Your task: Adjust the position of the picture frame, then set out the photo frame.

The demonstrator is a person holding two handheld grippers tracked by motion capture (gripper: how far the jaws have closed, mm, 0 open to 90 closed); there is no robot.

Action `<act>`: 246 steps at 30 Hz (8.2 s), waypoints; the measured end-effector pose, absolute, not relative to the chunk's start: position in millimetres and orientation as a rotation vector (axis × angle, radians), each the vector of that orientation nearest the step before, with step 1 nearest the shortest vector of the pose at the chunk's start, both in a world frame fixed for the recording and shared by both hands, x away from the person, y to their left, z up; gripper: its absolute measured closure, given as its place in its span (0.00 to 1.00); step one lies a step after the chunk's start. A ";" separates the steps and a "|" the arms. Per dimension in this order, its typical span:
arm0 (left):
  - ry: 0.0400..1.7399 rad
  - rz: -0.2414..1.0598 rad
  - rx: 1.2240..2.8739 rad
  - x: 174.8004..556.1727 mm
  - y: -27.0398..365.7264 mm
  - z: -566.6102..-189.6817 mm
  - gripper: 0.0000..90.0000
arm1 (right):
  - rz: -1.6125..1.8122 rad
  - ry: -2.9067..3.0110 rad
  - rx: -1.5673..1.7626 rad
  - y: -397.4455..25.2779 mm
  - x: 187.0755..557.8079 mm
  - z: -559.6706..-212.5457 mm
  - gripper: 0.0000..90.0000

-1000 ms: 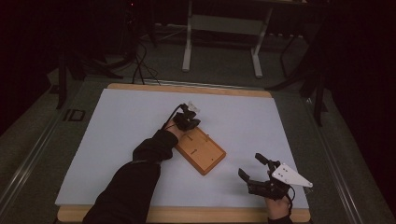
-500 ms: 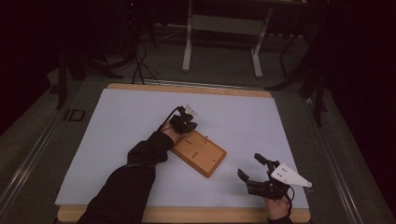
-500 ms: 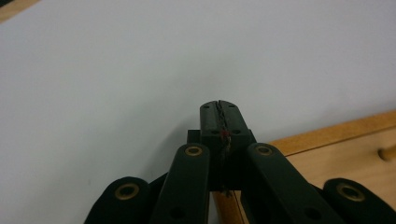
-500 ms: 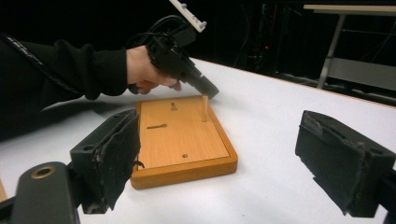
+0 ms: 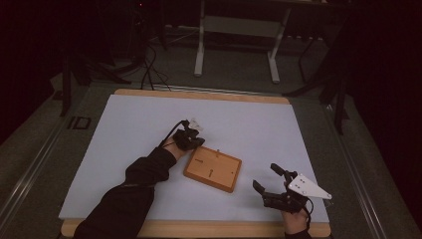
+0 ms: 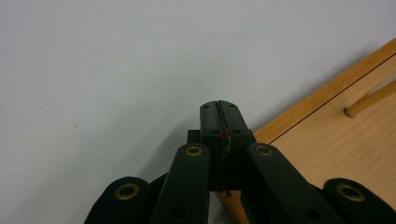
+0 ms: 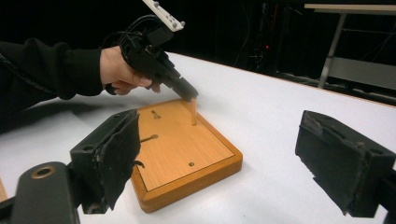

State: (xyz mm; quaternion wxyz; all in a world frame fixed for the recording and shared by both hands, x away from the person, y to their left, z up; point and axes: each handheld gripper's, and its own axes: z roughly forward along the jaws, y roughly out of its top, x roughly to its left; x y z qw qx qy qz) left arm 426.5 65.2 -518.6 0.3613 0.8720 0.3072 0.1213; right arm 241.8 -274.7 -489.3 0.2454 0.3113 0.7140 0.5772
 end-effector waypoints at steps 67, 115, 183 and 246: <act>0.713 0.214 2.144 357.6 70.6 -494.8 0.82 | 1.572 1.977 0.863 -271.7 245.2 -492.2 0.15; 0.629 0.250 2.152 364.8 24.5 -509.0 0.77 | 1.552 2.014 0.845 -269.0 246.1 -492.8 0.16; 0.575 -0.093 2.307 413.5 20.9 -497.3 0.94 | 1.080 2.364 0.435 -239.2 241.2 -490.2 0.13; 0.664 -0.175 2.264 424.4 22.5 -496.4 0.90 | 0.268 1.921 -0.343 -189.2 225.6 -564.4 0.75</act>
